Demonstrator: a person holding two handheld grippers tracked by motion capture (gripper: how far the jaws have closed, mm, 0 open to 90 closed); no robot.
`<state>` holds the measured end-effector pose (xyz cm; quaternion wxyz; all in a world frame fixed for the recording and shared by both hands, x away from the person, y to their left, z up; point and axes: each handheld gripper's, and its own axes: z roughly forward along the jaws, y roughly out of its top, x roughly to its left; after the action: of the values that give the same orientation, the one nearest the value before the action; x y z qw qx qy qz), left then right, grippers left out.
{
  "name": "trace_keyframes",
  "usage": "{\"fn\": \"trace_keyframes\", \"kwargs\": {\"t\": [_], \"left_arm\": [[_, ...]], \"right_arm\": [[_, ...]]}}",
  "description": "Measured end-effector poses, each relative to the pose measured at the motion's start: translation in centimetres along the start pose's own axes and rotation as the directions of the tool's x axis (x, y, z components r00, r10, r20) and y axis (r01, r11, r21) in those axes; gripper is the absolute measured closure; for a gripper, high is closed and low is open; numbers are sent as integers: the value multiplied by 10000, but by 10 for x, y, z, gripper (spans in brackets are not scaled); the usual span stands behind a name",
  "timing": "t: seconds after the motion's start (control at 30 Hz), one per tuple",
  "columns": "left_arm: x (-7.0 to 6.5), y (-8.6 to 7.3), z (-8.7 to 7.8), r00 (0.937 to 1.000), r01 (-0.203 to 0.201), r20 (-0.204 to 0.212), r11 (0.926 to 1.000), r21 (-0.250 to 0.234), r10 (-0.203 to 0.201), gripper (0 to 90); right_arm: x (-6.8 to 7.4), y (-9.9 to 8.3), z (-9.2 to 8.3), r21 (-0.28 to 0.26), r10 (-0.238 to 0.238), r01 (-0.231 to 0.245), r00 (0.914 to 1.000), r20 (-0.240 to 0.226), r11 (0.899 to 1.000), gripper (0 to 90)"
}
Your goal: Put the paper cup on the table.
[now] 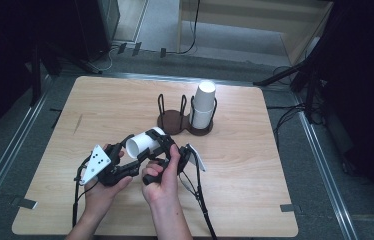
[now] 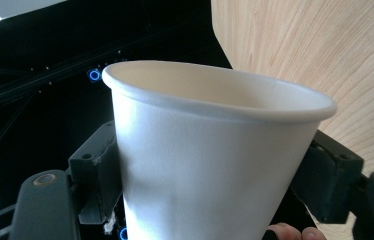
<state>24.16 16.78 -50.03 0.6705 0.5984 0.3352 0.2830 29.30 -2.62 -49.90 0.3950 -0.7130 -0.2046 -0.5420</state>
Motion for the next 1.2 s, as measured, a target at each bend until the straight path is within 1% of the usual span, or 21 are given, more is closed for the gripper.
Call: {"fn": "trace_keyframes", "kwargs": {"t": [0.1,0.13,0.2,0.23,0.27,0.3,0.33,0.4,0.43,0.5,0.6,0.67,0.73,0.77,0.83,0.87,1.0,1.1,1.13,1.17,1.2], "left_arm": [[0,0,0,9999,-155,-30,9999,-39,155,320],[-1,0,-1,9998,-180,-117,9998,-44,180,315],[-4,3,-2,9988,-280,-401,9996,10,281,302],[-5,4,-1,9975,-358,-612,9993,51,361,263],[-7,5,0,9968,-329,-726,9993,171,340,196],[-7,6,-1,9961,-258,-830,9988,428,293,145],[-8,8,-1,9957,-138,-902,9978,642,196,111],[-7,9,-1,9963,186,-856,9957,911,-108,56],[-6,10,-2,9956,379,-893,9930,1121,-279,15],[-5,12,-3,9952,577,-848,9920,1126,-483,8],[-5,14,-4,9951,478,-915,9915,1213,-368,0],[-4,15,-5,9939,543,-1021,9903,1275,-414,0],[-3,15,-6,9933,600,-1061,9890,1353,-458,0],[-2,16,-7,9932,596,-1079,9888,1368,-449,0],[1,16,-8,9925,636,-1123,9881,1399,-479,0],[2,16,-9,9920,672,-1156,9879,1400,-511,0],[9,18,-12,9895,768,-1325,9873,1388,-584,0],[15,20,-16,9862,904,-1497,9870,1326,-702,0],[16,20,-16,9854,947,-1534,9869,1305,-743,0],[19,21,-17,9843,946,-1604,9872,1282,-735,0],[20,21,-18,9836,946,-1649,9871,1289,-727,0]], "right_arm": [[1,-1,0,-42,-41,41,10000,-70,10000,252],[1,-1,0,-88,-81,80,9999,-95,9999,257],[1,-2,0,-118,-116,114,9998,-144,9999,266],[1,-2,0,-127,-172,170,9997,-164,9998,268],[2,-2,-1,-212,-291,287,9994,-209,9994,269],[3,-3,-2,-280,-371,364,9991,-226,9989,271],[4,-3,-3,-342,-399,390,9989,-261,9987,272],[6,-2,-5,-624,-669,646,9971,-366,9960,273],[8,-2,-6,-708,-733,705,9966,-378,9950,274],[11,-1,-8,-884,-929,887,9947,-437,9921,275],[15,1,-11,-1144,-1256,1198,9911,-448,9862,276],[16,2,-13,-1275,-1431,1374,9890,-366,9823,277],[19,3,-15,-1528,-1629,1543,9856,-454,9761,279],[19,3,-16,-1551,-1745,1663,9838,-410,9738,280],[23,3,-18,-1753,-1962,1858,9796,-440,9668,281],[26,3,-20,-1839,-2169,2060,9754,-408,9611,282],[33,4,-26,-2202,-2733,2589,9612,-370,9404,287],[39,3,-31,-2451,-3358,3163,9411,-409,9164,289],[42,2,-33,-2522,-3605,3403,9320,-371,9059,289],[43,2,-33,-2568,-3737,3529,9269,-358,8997,289],[45,1,-34,-2595,-3979,3779,9170,-277,8888,289]]}}
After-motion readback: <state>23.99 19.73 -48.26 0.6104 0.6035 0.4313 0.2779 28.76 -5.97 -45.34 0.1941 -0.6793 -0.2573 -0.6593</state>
